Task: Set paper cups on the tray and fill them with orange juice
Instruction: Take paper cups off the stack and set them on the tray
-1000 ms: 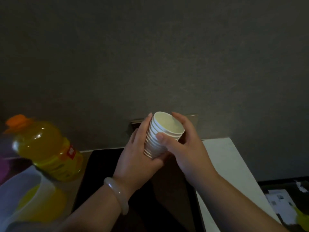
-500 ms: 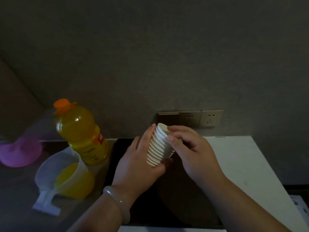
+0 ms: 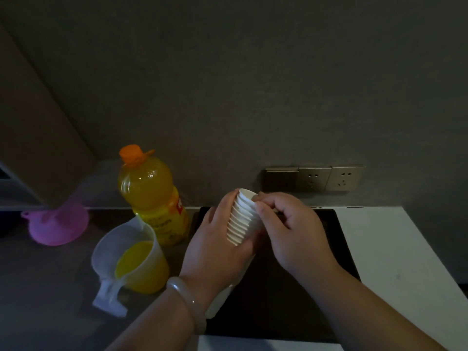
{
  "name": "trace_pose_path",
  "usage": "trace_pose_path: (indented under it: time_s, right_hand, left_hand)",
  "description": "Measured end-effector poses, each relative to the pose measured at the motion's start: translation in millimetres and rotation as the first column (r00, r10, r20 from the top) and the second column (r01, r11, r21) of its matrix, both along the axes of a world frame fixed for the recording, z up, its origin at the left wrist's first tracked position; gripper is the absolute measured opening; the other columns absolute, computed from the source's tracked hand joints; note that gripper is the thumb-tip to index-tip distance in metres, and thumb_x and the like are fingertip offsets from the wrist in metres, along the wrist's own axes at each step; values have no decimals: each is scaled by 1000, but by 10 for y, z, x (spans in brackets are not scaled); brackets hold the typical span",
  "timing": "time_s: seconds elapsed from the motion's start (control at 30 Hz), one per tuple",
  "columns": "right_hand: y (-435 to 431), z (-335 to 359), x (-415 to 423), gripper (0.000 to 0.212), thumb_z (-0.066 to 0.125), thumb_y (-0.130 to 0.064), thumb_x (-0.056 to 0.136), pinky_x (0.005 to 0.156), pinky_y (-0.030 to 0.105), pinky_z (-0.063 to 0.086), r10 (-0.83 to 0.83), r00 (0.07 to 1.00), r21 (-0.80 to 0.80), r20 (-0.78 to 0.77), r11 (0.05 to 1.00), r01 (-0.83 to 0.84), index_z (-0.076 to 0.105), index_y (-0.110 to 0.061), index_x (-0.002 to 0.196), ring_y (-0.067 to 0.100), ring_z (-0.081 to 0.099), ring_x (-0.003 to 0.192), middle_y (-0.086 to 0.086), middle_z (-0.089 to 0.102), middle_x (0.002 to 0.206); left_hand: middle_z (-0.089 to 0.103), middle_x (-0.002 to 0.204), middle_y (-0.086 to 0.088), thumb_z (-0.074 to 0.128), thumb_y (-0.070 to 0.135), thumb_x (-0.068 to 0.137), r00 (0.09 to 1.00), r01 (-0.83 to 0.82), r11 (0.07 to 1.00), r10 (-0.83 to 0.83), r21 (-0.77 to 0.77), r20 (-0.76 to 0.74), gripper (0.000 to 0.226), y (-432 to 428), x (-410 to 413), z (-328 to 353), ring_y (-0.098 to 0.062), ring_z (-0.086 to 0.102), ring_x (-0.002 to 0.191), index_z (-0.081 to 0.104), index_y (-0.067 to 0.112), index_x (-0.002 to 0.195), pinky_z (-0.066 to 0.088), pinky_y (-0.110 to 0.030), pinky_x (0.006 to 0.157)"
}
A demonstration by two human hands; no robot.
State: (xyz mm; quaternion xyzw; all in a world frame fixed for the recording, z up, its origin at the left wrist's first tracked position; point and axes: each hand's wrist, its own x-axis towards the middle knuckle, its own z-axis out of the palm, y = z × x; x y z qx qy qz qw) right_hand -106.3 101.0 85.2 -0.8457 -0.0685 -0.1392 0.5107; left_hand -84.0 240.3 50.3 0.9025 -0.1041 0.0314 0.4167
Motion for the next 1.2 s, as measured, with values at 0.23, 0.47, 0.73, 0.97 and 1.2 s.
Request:
trace_pose_path:
  time_s: [0.23,0.47,0.73,0.97,1.2]
  right_hand:
    - [143,-25,88,11,49,-30,92,70,8,44,-50,996,-55,79,997,54,58,-34,86,-4,56,85,-17,58,80]
    - [95,58,174,10,49,-32,91,67,4,43,-93,991,-43,96,994,98,58,-34,89,-8,56,86,-18,59,83]
    - [124,62,137,11,58,-22,90,59,28,54,100,989,29,-105,995,-97,66,-29,84,9,63,69,-12,65,84]
    - [132,42,117,12,52,-29,91,57,30,51,74,997,-41,-5,996,-74,63,-30,88,9,61,66,-8,63,74]
    - [88,101,132,11,51,-22,94,62,13,49,-20,991,-76,130,997,30,55,-32,90,-3,58,82,-19,58,79]
  left_hand:
    - [44,131,18,65,46,78,1000,2,1000,-2,-10,-5,73,137,41,37,-2,49,113,24,46,139,51,-28,92]
    - [48,127,17,66,57,74,999,-30,1000,30,3,-44,74,233,50,-78,-6,54,107,29,43,136,54,-30,86]
    - [30,144,11,69,41,80,1000,0,1000,0,21,6,92,233,17,27,-2,39,118,-3,61,135,45,-24,93]
    - [35,141,12,68,43,80,998,-1,999,-2,37,65,82,229,29,30,-5,43,120,7,56,134,44,-24,92]
    - [36,138,12,69,49,78,996,-15,995,7,95,85,82,248,12,-22,-1,40,113,12,49,136,46,-22,90]
